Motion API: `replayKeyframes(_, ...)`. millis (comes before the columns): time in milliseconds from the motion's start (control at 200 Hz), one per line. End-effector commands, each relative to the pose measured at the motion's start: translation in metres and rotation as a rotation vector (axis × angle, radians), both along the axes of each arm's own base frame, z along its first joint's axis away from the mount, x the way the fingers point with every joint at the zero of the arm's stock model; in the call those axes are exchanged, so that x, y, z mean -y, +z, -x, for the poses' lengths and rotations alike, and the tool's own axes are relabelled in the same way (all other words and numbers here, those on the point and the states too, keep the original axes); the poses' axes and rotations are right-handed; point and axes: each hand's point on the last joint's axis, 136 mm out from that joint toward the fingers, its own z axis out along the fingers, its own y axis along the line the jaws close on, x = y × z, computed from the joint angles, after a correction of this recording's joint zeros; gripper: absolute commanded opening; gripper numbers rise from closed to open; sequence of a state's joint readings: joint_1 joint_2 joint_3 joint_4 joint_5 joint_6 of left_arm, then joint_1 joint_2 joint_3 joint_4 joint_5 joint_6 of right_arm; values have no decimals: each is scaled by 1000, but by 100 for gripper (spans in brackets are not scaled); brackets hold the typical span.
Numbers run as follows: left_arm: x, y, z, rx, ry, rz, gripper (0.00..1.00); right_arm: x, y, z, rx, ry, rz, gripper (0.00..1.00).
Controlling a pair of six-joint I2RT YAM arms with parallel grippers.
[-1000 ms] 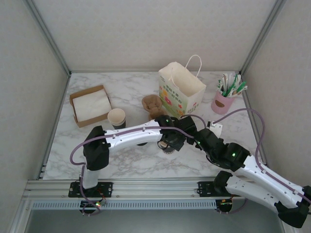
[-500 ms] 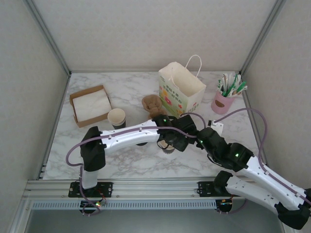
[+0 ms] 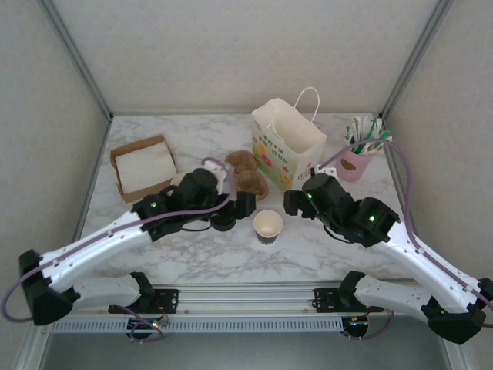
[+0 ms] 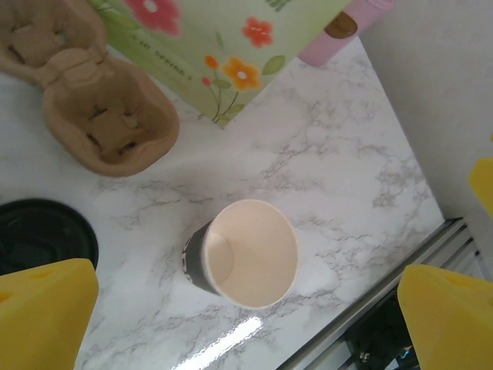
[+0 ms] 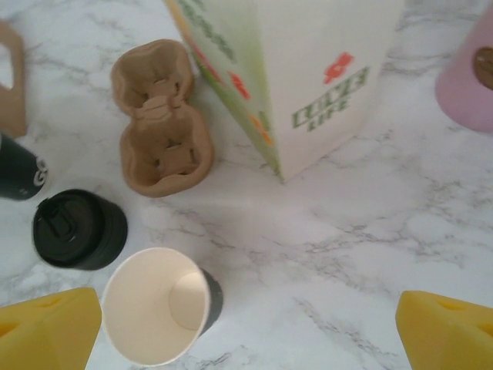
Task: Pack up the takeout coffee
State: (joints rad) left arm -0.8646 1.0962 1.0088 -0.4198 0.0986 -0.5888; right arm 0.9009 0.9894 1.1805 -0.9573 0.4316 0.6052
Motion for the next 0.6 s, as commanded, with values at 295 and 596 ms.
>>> replayKeyframes(295,-61,-42,1,-116,158,243,97,-112,2,-16,-135,419,20,99)
replayKeyframes(596,-98,-86,2,-230,210,400,66,-167,-40,-24,-257,522,122,96)
